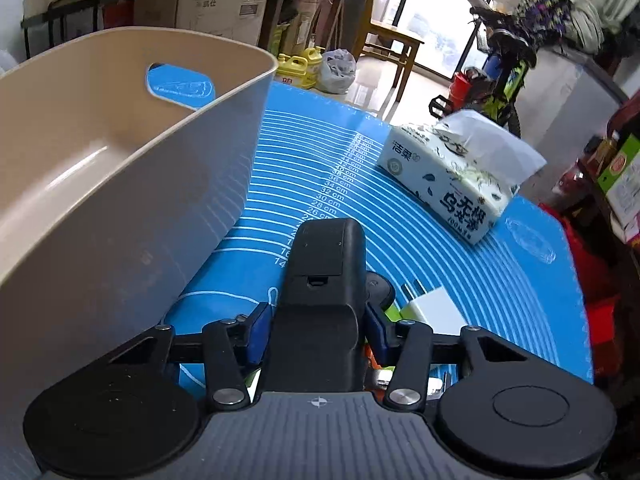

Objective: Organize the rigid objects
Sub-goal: 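Grasp the black glasses case with the right gripper, then carry the glasses case into the basket and release it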

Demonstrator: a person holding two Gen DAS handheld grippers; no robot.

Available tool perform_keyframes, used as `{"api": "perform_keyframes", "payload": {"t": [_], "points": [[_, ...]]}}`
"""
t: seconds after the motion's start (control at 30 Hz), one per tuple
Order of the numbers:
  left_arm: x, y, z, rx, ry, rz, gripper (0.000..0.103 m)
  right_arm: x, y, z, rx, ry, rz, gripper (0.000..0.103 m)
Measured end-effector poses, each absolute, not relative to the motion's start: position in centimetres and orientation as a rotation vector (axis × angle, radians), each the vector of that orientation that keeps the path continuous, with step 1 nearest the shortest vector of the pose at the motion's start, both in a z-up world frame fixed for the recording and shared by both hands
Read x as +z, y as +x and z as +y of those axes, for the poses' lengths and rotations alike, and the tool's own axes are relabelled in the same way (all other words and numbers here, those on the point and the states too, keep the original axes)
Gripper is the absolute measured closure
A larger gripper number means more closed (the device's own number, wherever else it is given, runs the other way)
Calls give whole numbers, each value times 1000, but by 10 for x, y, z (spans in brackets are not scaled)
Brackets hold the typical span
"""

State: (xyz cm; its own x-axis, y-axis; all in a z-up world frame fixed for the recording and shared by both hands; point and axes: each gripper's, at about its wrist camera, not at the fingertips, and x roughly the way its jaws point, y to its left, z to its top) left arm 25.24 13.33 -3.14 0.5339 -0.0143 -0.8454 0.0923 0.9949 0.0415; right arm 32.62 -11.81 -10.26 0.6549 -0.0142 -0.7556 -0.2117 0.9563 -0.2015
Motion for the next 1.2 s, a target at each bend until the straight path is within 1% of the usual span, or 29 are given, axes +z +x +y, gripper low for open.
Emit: {"api": "perform_keyframes", "payload": {"t": [0.1,0.4,0.73,1.0,1.2], "points": [[-31,252,134,-63,88,1005,96,-97,325,-131,132,-206,855,50],[-32,252,134,-63,87,1006,96,-76,307,-146,134,-149,795,50],[-32,252,135,-62,87,1006,96,-21,280,-147,169,-109,664,50],[-32,252,136,-63,87,1005,96,26,267,-116,236,-118,572,50],[-31,252,136,-64,88,1006,96,38,268,-74,301,-114,571,50]]}}
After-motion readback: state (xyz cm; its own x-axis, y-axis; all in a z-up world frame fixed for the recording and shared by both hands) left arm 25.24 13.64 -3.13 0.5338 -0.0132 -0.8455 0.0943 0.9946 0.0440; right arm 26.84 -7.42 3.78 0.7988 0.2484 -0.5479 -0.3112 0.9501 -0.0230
